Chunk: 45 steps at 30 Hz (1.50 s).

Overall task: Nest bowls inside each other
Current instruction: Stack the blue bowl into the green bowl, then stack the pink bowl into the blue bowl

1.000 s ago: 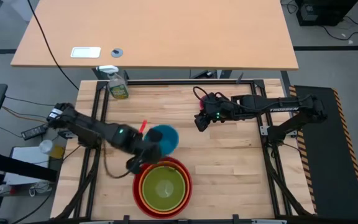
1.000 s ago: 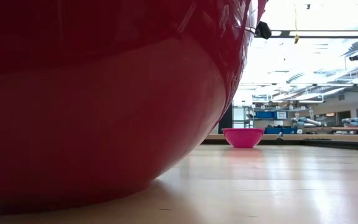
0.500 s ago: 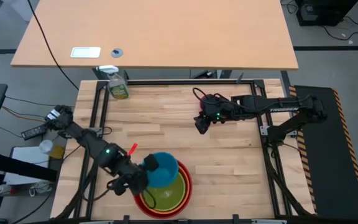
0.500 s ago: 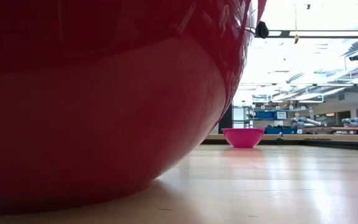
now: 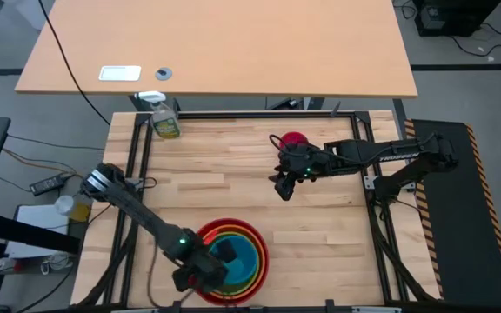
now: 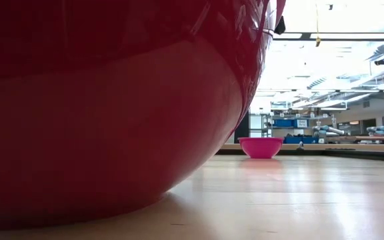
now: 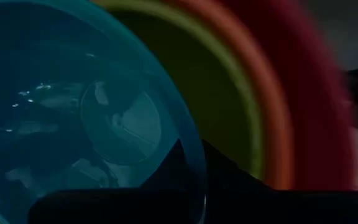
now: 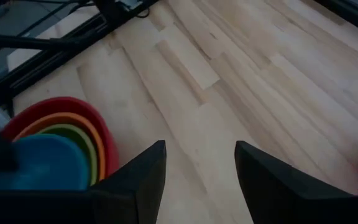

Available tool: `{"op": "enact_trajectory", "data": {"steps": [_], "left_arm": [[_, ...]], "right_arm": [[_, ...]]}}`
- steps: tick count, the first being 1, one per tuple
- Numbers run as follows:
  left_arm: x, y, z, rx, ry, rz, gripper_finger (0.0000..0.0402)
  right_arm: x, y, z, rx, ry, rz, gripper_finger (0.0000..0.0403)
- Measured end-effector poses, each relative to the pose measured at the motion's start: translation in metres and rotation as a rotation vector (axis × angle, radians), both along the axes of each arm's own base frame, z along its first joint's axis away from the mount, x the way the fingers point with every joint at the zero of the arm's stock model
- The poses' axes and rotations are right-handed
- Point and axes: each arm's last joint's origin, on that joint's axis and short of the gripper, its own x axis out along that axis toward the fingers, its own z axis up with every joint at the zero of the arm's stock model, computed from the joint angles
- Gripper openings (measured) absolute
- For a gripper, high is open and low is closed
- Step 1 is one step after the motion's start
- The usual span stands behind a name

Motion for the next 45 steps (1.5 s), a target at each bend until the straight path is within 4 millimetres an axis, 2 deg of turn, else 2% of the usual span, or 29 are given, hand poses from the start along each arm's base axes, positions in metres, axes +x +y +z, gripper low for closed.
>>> {"op": "enact_trajectory", "data": {"steps": [5,10,13,20,25,33,39,45], "left_arm": [[0.012,0.002,-0.023,0.029,0.058,0.092,0.0029],[0.018,0.006,-0.029,-0.007,0.092,0.292,0.0073],[0.018,0.007,-0.023,-0.042,0.090,0.352,0.0113],[0.017,0.007,0.005,-0.186,0.086,0.492,0.0210],[0.012,0.009,0.021,-0.289,0.113,0.596,0.0258],[0.006,0.011,0.033,-0.418,0.204,0.851,0.0270],[0.003,0.011,0.038,-0.496,0.311,0.936,0.0270],[0.003,0.011,0.038,-0.511,0.331,0.989,0.0270]], "right_arm": [[0.001,0.006,0.001,0.000,-0.013,0.020,0.0198],[0.000,0.012,0.001,-0.001,-0.017,0.040,0.0198],[0.000,0.015,0.001,-0.001,-0.017,0.049,0.0198],[0.000,0.016,0.001,0.008,-0.016,0.061,0.0198],[-0.002,0.016,-0.001,0.010,0.010,0.070,0.0198],[-0.009,0.001,-0.009,0.066,0.134,0.040,0.0198],[-0.013,-0.008,-0.012,0.056,0.192,0.020,0.0198],[-0.017,-0.019,-0.014,0.038,0.235,-0.006,0.0198]]}}
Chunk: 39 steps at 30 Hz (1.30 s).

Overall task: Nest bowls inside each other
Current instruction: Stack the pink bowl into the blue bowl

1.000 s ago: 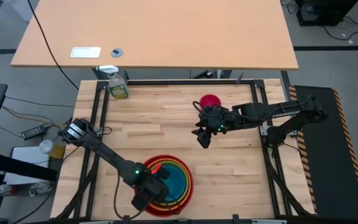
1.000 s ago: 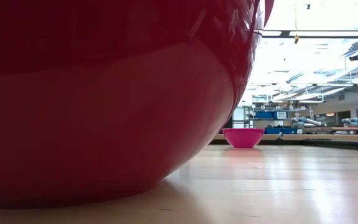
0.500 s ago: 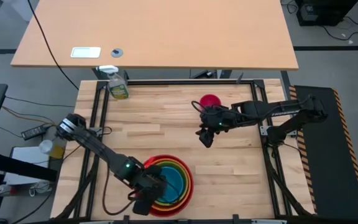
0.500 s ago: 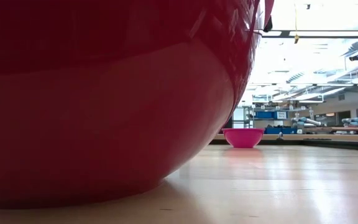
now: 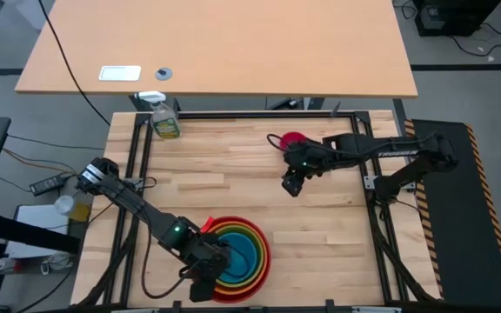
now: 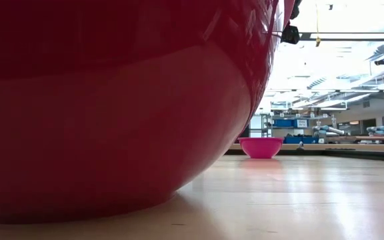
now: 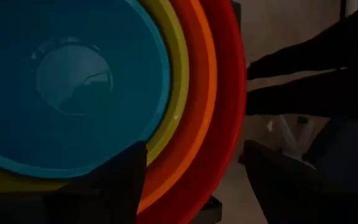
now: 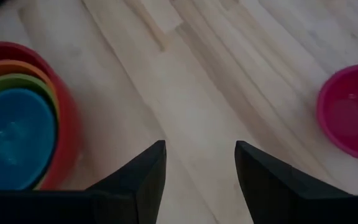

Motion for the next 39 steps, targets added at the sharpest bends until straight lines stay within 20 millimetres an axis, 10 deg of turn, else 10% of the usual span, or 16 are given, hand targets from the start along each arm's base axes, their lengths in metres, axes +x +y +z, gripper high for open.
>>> {"op": "enact_trajectory", "data": {"steps": [13,24,39], "left_arm": [[-0.029,0.025,0.028,0.300,-0.115,0.116,0.0218],[-0.067,0.085,0.069,0.505,-0.192,0.184,0.0172],[-0.117,0.129,0.048,0.544,-0.219,0.197,0.0172]], "right_arm": [[-0.015,-0.062,-0.052,0.038,0.114,-0.208,0.0198],[-0.048,-0.129,-0.099,0.127,0.067,-0.650,0.0217],[-0.075,-0.151,-0.145,0.125,-0.012,-0.822,0.0239]]}}
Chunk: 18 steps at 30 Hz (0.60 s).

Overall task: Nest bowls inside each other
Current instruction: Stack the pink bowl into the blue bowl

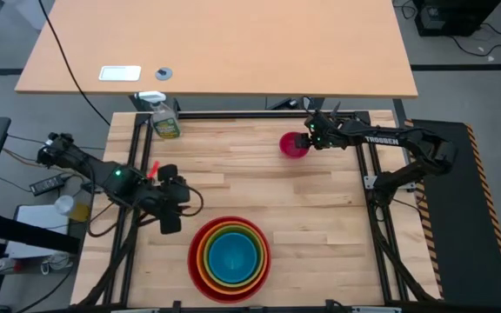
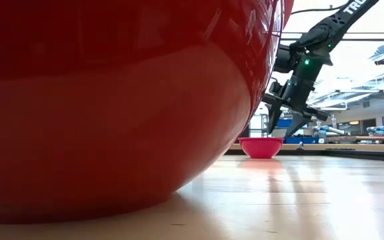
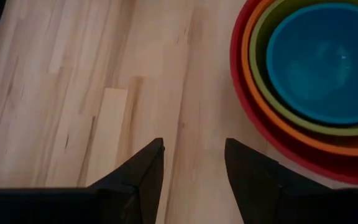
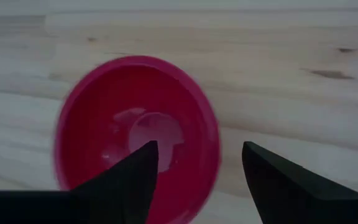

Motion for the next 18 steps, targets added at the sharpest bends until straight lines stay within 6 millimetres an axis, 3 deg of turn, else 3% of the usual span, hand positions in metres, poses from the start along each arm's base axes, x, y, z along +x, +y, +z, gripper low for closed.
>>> {"op": "enact_trajectory", "data": {"steps": [7,18], "left_arm": [[-0.021,0.011,-0.010,-0.028,-0.029,0.018,0.0172],[-0.028,0.014,-0.013,-0.060,-0.043,0.027,0.0172]], "right_arm": [[-0.005,-0.002,-0.009,-0.010,-0.002,-0.008,0.0217],[0.018,-0.009,-0.045,0.094,0.004,0.071,0.0184]]}}
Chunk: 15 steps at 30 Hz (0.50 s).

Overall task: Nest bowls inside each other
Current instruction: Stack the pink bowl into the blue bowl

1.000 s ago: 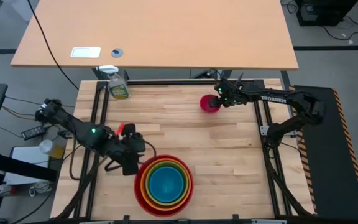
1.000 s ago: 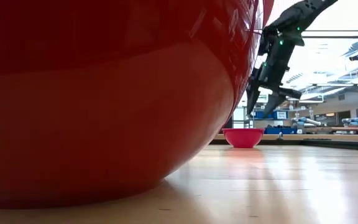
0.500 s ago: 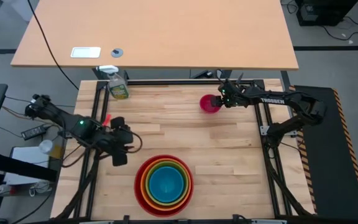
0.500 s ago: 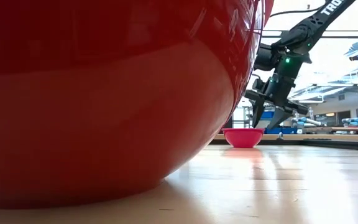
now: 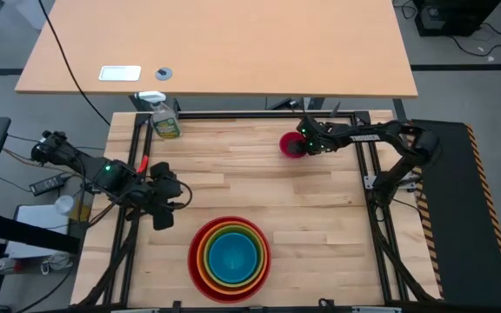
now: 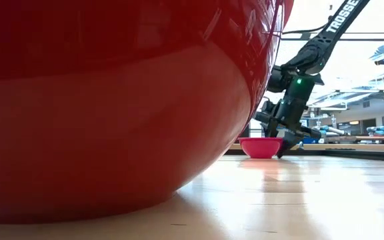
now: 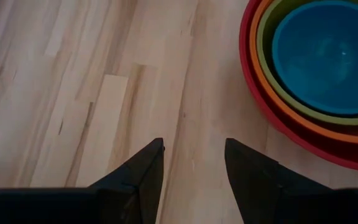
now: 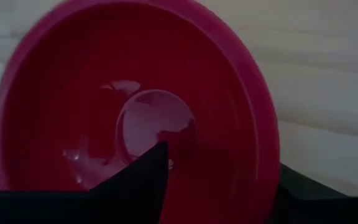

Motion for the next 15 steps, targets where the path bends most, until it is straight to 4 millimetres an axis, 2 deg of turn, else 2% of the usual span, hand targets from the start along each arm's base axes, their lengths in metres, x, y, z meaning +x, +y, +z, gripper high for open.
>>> {"op": "enact_trajectory", "data": {"steps": [8,15], "left_arm": [[0.0003,-0.0004,0.0002,-0.029,-0.006,0.025,0.0172],[0.0054,-0.0030,0.0037,-0.068,-0.068,0.031,0.0172]], "right_arm": [[0.0058,0.0028,-0.0030,-0.035,0.042,-0.046,0.0107],[0.0095,0.0020,0.0025,-0.024,-0.022,-0.018,0.0029]]}}
